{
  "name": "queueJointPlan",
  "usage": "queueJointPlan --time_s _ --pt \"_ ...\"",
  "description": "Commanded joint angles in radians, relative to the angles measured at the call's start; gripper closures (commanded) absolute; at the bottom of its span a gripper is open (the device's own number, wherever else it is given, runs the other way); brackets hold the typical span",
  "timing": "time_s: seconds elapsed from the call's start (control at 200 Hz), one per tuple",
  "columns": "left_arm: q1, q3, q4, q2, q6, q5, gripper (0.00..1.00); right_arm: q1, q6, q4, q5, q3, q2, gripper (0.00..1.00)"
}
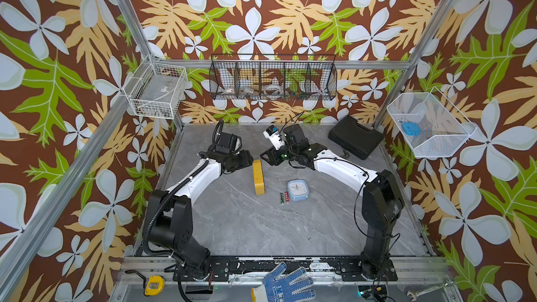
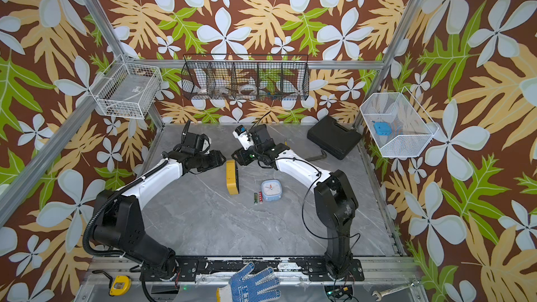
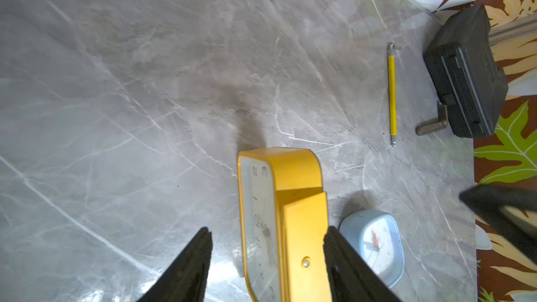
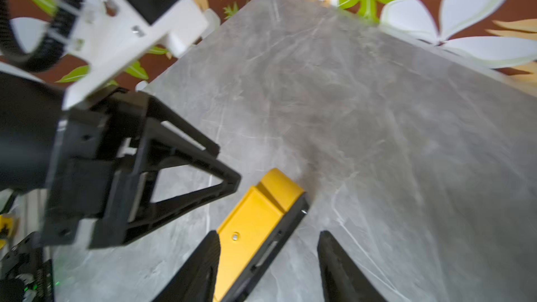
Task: Insert the battery into the alarm
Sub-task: Adjust the alarm at the center of the board.
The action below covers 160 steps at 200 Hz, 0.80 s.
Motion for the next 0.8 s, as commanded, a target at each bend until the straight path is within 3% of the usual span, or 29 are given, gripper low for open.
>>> queueJointPlan --time_s 0.0,0.37,0.796 --pt "-0.035 0.052 -0.073 0.025 -0.008 -0.065 0.32 -0.032 0.013 0.026 0.048 -0.053 -0.038 0.4" --pt "-0.113 0.163 -0.192 0.163 0.027 -0.114 0.26 -0.149 0.094 0.127 0.08 -0.352 -0.208 0.34" --pt "-0.13 0.229 -0.243 0.249 0.052 -0.044 0.36 -0.152 0.104 0.136 0.056 -0.396 -0.202 0.34"
